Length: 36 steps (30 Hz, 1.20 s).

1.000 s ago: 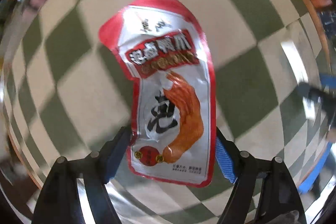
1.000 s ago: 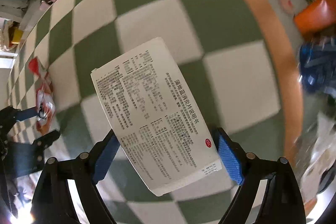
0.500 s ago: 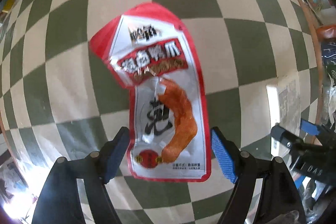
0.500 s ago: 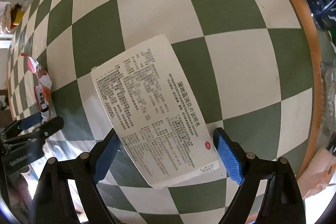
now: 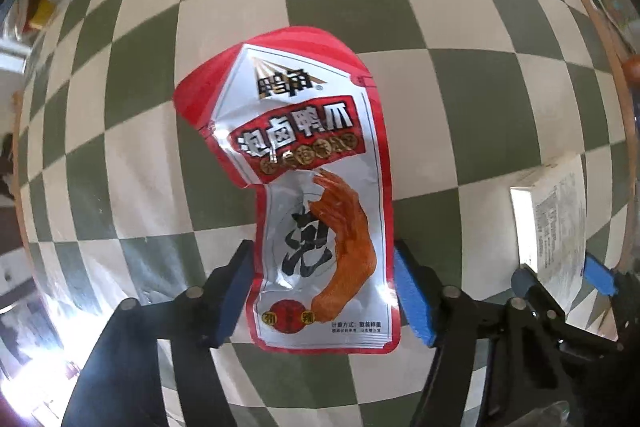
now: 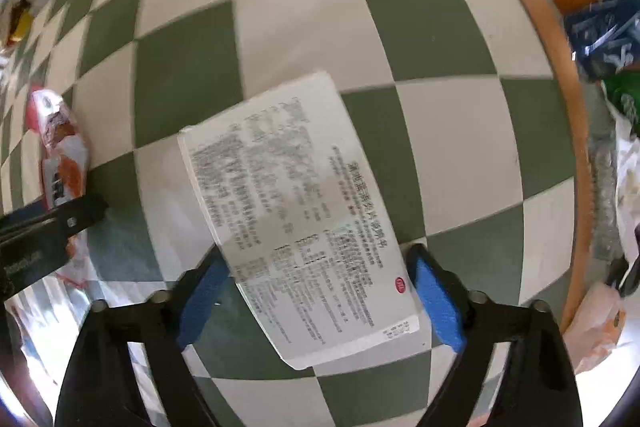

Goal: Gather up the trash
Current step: 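Lift the red wrapper and leaflet and carry both over the bin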

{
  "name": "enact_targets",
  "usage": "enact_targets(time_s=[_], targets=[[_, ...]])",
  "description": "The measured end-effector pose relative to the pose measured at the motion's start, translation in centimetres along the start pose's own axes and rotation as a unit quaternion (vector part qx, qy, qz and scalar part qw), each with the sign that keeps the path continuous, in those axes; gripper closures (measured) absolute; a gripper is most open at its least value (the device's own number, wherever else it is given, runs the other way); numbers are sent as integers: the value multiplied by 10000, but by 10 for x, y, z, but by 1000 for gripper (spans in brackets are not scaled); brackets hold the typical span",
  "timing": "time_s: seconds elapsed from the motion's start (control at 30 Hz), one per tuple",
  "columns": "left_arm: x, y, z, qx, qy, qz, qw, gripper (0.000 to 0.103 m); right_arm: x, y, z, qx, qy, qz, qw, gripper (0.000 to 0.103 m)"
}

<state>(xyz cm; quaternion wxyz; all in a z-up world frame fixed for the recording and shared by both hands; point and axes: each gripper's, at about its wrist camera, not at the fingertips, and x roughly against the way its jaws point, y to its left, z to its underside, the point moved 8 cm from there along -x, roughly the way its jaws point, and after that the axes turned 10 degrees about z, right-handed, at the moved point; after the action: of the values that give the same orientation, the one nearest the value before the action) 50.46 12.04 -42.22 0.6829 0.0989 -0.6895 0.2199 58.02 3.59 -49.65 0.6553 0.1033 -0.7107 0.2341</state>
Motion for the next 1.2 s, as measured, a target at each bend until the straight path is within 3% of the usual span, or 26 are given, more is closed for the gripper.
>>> enact_targets(time_s=[0.07,0.33,0.43,0.63,0.9,1.2], targets=[[5,0,2,-3,-57,31,10000,49,-1,5,5,8,-43,-53,10000,19],[11,7,17,83,-123,289,9995,53,2,5,23,-194,-166,-347,9991,19],[9,14,15,226,-164,448,9986,55,6,-28,24,-252,-198,-397,9987,19],[13,27,22,259,-198,640,9974,63,15,-43,11,-350,-258,-475,9979,19],[15,52,34,424,-223,837,9953,64,20,-47,14,-464,-293,-603,9967,19],[65,73,67,378,-658,1139,9906,64,53,-48,22,-510,-503,-855,9938,20]])
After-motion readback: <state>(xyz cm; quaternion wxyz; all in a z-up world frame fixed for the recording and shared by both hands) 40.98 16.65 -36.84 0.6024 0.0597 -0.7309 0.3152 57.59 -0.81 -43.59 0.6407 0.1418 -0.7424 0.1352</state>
